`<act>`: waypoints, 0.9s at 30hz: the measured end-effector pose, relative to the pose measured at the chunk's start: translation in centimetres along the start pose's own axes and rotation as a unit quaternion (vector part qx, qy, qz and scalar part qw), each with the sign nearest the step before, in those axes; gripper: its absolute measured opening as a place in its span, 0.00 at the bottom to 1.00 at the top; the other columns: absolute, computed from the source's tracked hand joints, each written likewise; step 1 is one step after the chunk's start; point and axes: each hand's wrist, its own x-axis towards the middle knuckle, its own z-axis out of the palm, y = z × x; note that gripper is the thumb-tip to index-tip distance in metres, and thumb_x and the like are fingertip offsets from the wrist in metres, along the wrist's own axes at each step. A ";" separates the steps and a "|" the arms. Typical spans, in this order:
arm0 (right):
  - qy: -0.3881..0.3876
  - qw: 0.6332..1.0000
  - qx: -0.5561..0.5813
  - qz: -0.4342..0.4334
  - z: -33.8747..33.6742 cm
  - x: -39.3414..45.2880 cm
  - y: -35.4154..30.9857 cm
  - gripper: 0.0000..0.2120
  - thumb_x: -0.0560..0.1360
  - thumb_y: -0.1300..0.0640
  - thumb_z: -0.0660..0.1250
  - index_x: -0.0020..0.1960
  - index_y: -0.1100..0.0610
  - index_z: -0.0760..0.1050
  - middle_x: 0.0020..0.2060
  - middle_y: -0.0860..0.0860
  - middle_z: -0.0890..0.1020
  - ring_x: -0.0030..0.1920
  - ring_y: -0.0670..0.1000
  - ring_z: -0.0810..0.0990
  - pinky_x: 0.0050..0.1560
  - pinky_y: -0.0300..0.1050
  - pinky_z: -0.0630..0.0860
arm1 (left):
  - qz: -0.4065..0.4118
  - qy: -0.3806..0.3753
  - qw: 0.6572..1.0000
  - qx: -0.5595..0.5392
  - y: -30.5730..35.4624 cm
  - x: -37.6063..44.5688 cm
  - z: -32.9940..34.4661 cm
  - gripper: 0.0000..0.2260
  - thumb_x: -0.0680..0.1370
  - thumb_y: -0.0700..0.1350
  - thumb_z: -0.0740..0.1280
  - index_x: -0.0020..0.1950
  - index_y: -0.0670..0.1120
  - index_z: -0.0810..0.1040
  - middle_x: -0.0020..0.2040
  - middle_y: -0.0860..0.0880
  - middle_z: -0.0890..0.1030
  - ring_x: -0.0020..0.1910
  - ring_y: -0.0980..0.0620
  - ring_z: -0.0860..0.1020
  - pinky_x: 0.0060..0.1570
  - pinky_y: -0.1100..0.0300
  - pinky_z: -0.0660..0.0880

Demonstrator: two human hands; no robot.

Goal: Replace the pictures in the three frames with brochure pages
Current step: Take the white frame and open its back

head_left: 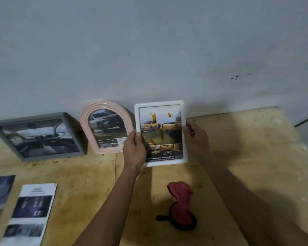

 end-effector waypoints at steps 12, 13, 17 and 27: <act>-0.117 0.960 0.213 0.138 7.1 -16.9 -5.4 0.08 0.79 0.51 0.66 0.54 0.51 0.82 0.49 0.56 0.85 0.46 0.56 0.83 0.49 0.57 0.82 | -0.256 0.005 0.922 -0.289 -5.9 -11.7 -15.5 0.12 0.84 0.40 0.60 0.53 0.40 0.83 0.50 0.37 0.85 0.50 0.37 0.84 0.54 0.37 0.79; -0.137 0.953 0.227 0.145 7.4 -18.5 -5.4 0.09 0.79 0.52 0.66 0.55 0.52 0.82 0.50 0.57 0.85 0.46 0.59 0.83 0.49 0.60 0.81 | -0.270 0.002 0.915 -0.299 -6.7 -12.5 -16.4 0.12 0.83 0.40 0.60 0.54 0.39 0.83 0.50 0.36 0.85 0.50 0.36 0.84 0.53 0.36 0.79; -0.168 0.962 0.201 0.076 8.4 -23.4 -6.7 0.10 0.81 0.52 0.64 0.58 0.51 0.81 0.49 0.54 0.84 0.47 0.55 0.84 0.47 0.54 0.83 | -0.299 -0.023 0.905 -0.300 -9.1 -15.0 -19.4 0.13 0.82 0.39 0.61 0.62 0.36 0.78 0.42 0.43 0.85 0.38 0.48 0.82 0.45 0.55 0.80; -0.070 0.921 -0.211 -0.321 11.9 -28.3 -6.6 0.16 0.80 0.51 0.60 0.65 0.53 0.75 0.57 0.49 0.78 0.54 0.52 0.77 0.43 0.51 0.78 | -0.270 -0.053 0.922 -0.273 -7.2 -13.6 -26.8 0.21 0.75 0.63 0.70 0.45 0.45 0.81 0.34 0.49 0.82 0.33 0.53 0.81 0.38 0.53 0.80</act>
